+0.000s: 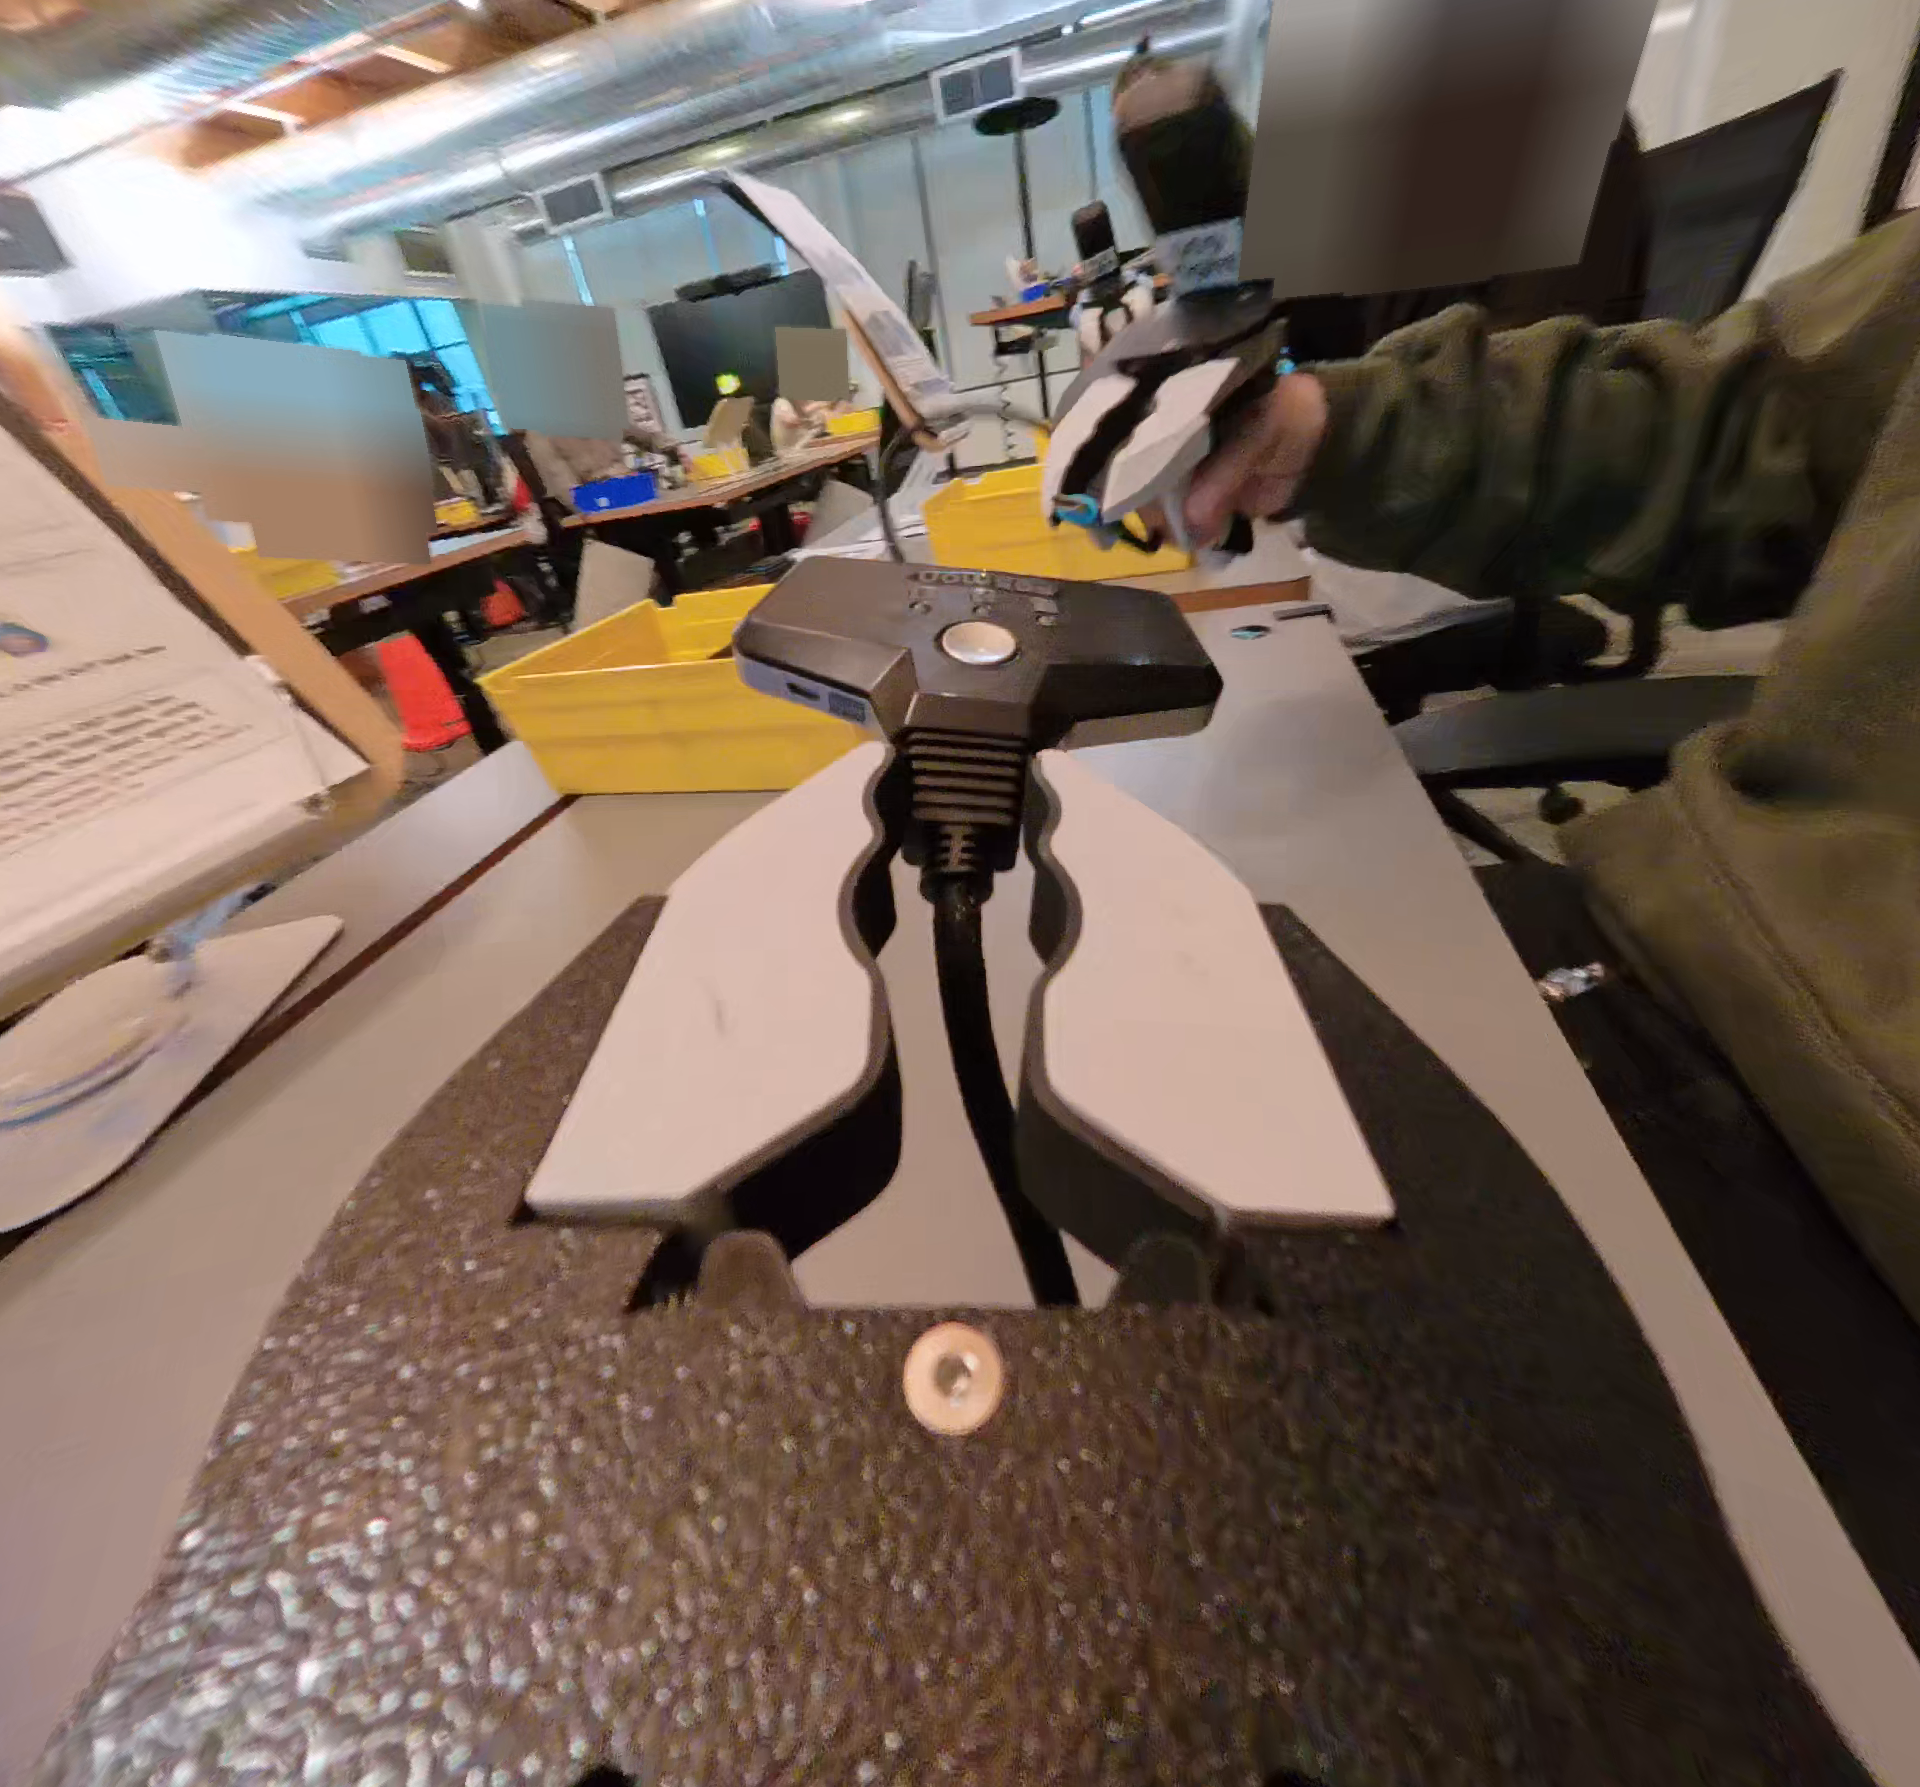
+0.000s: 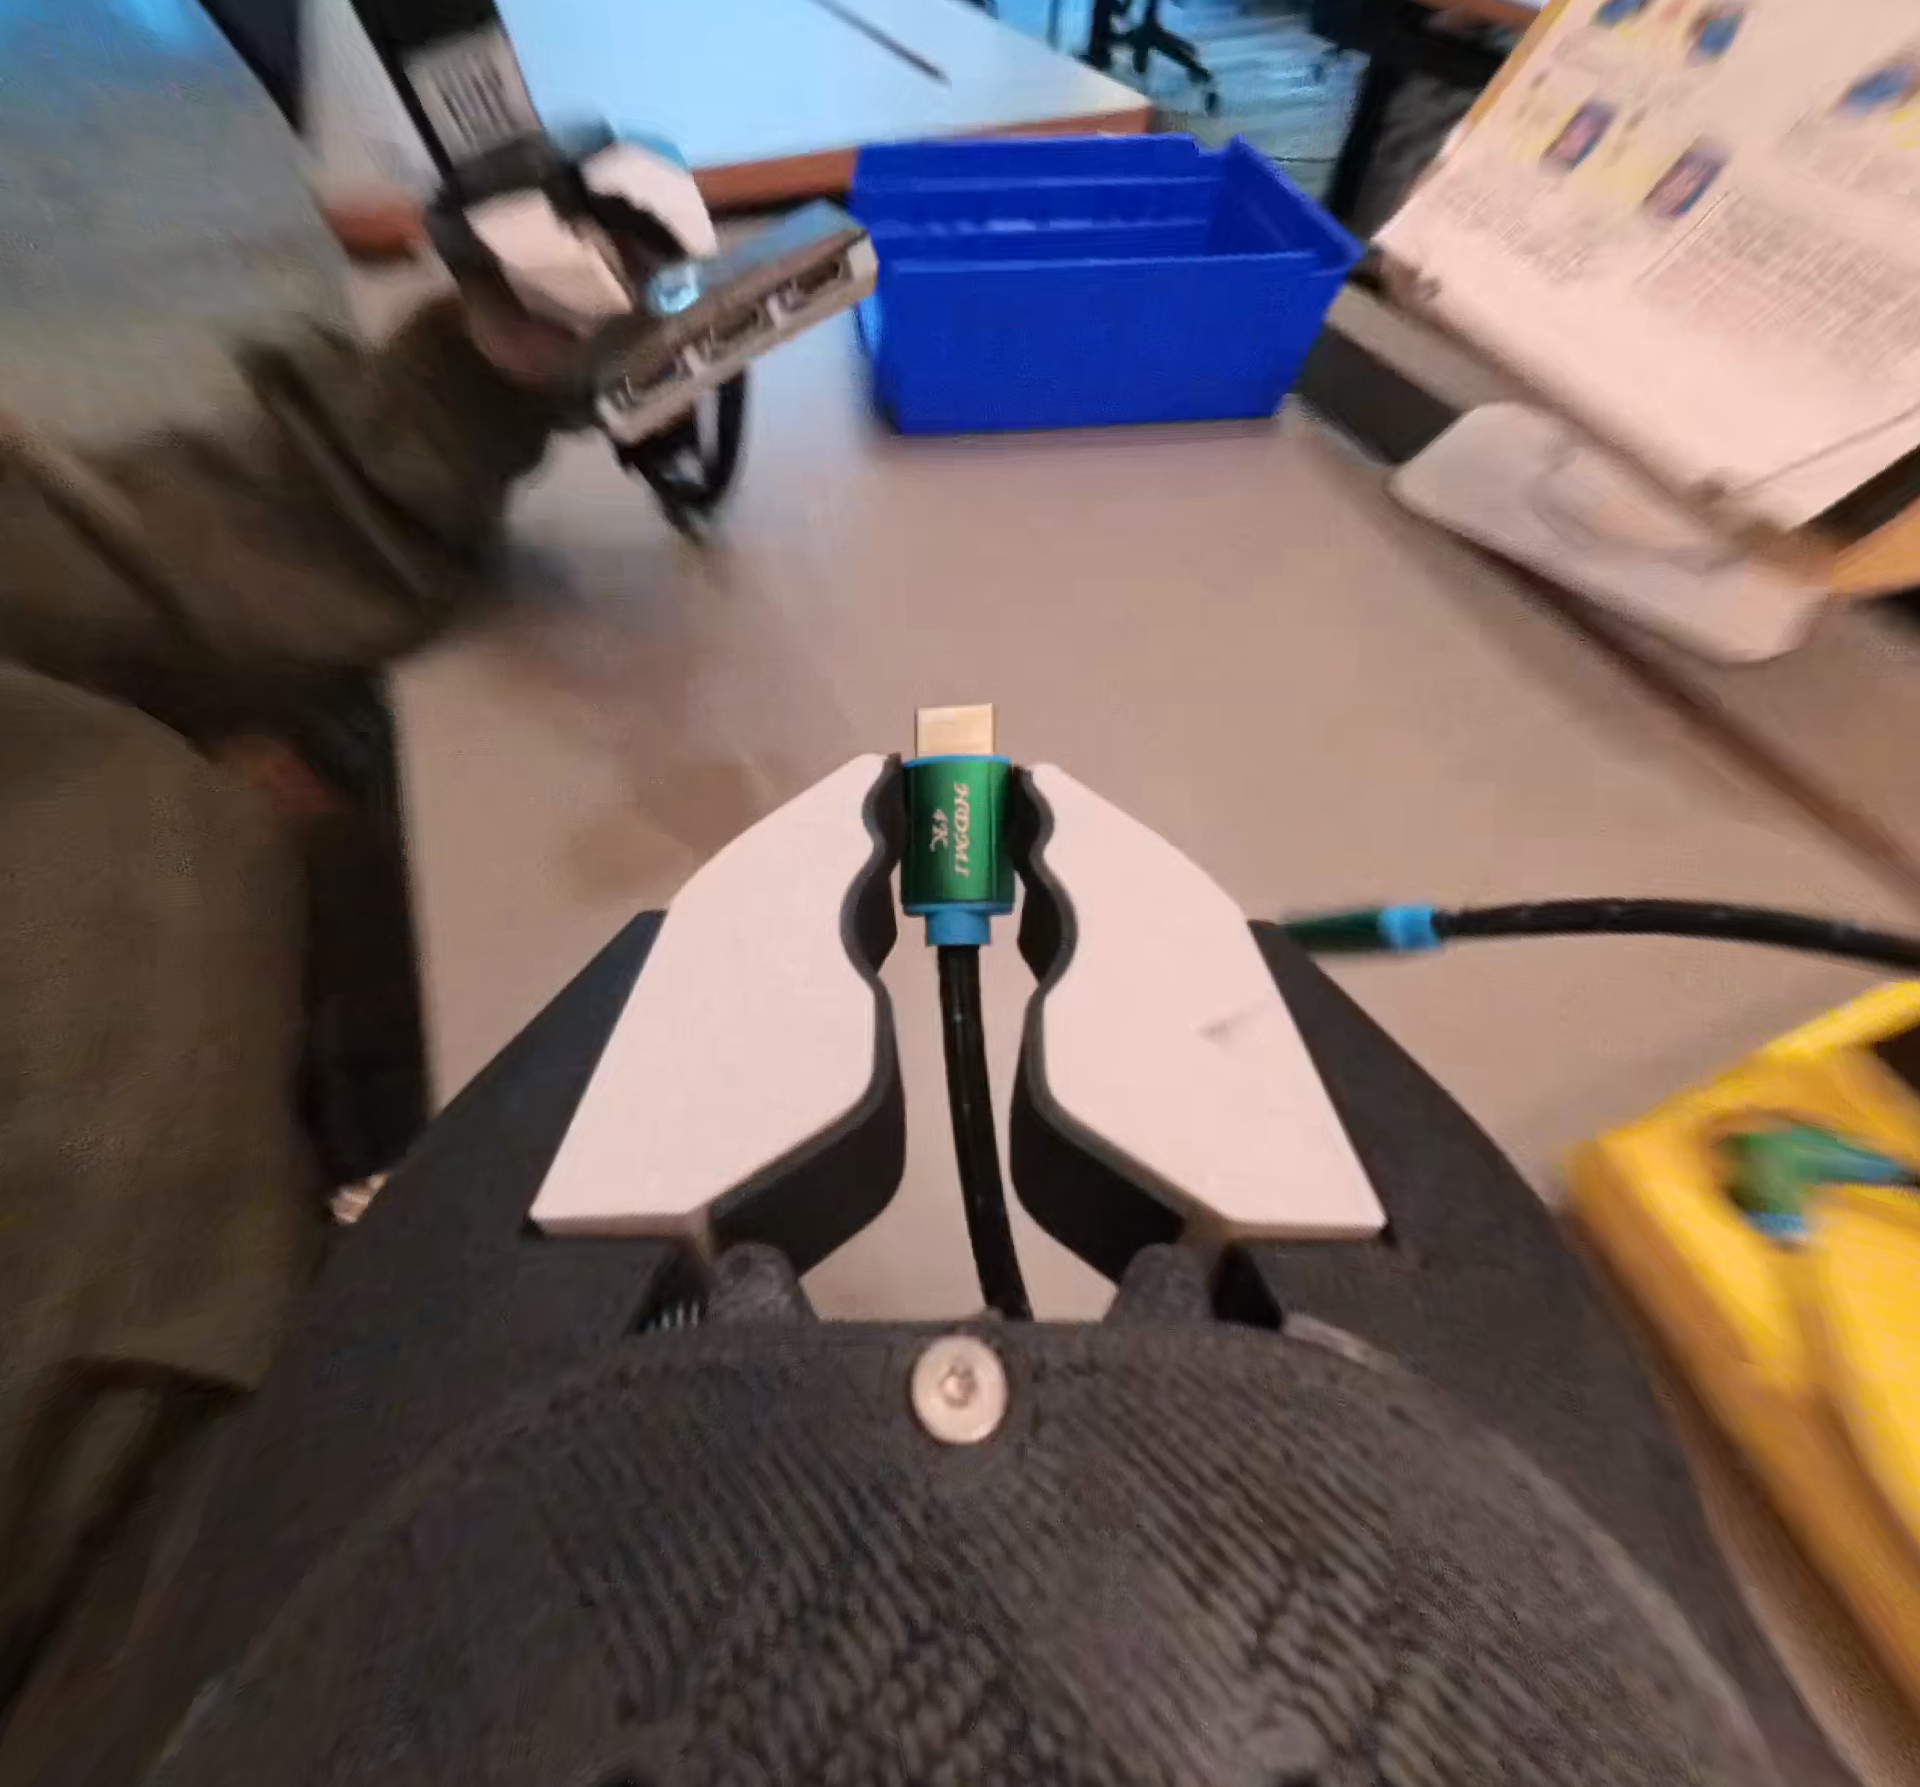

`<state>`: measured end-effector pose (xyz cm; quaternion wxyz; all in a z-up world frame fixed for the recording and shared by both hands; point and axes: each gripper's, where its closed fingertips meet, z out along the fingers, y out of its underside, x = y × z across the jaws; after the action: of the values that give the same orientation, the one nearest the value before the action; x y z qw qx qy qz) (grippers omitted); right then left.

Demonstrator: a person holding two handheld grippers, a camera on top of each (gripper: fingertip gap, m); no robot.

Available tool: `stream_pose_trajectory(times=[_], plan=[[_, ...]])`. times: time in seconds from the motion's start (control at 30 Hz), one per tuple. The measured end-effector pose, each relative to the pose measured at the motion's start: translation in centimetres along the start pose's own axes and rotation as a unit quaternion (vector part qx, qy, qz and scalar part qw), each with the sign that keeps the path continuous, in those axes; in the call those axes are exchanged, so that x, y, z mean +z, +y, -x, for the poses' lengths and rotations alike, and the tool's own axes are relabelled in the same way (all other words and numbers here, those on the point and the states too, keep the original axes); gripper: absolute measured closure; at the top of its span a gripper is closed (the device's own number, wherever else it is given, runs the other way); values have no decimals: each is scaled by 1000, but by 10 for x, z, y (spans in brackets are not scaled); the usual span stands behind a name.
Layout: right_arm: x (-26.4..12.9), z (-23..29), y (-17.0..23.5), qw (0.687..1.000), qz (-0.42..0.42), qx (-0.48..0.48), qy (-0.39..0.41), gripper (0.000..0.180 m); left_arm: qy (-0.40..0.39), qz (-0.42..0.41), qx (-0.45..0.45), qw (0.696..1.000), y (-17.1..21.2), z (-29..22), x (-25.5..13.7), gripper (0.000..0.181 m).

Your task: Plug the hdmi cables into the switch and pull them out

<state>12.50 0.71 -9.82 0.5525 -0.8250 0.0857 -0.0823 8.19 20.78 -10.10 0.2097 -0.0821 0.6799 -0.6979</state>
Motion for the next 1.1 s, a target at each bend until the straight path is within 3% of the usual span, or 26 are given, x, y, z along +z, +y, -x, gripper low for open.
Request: stream_pose_trajectory(times=[0.07, 0.13, 0.23, 0.3, 0.47, 0.57, 0.7, 0.8, 0.97, 1.1], plan=[[-2, 2, -7, 995, 52, -88, 14, 159, 11, 34, 22, 999, 3, -10, 12, 160], [-15, -21, -28, 990, 42, -116, 67, 160, 19, 52, 37, 998, 4, -17, 21, 160], [-51, -75, -58, 980, -2, -116, 161, 160, 29, 54, 37, 997, 6, -21, 23, 160], [-69, -103, -64, 981, -20, -82, 176, 160, 33, 50, 30, 998, 7, -21, 23, 160], [-75, -176, -27, 982, -37, 69, 171, 161, 43, 51, 22, 997, 8, -23, 26, 160], [-63, -214, 12, 978, 9, 98, 184, 163, 48, 52, 18, 997, 12, -24, 28, 160], [-54, -252, 20, 969, 12, 124, 214, 165, 51, 57, 16, 997, 16, -25, 29, 160], [-60, -266, -3, 967, -20, 128, 218, 165, 52, 56, 13, 997, 17, -25, 29, 160], [-99, -277, -75, 959, -128, 96, 235, 167, 56, 47, -1, 997, 20, -23, 28, 160], [-101, -296, -75, 951, -177, 118, 224, 168, 62, 50, -5, 997, 24, -23, 31, 160]])
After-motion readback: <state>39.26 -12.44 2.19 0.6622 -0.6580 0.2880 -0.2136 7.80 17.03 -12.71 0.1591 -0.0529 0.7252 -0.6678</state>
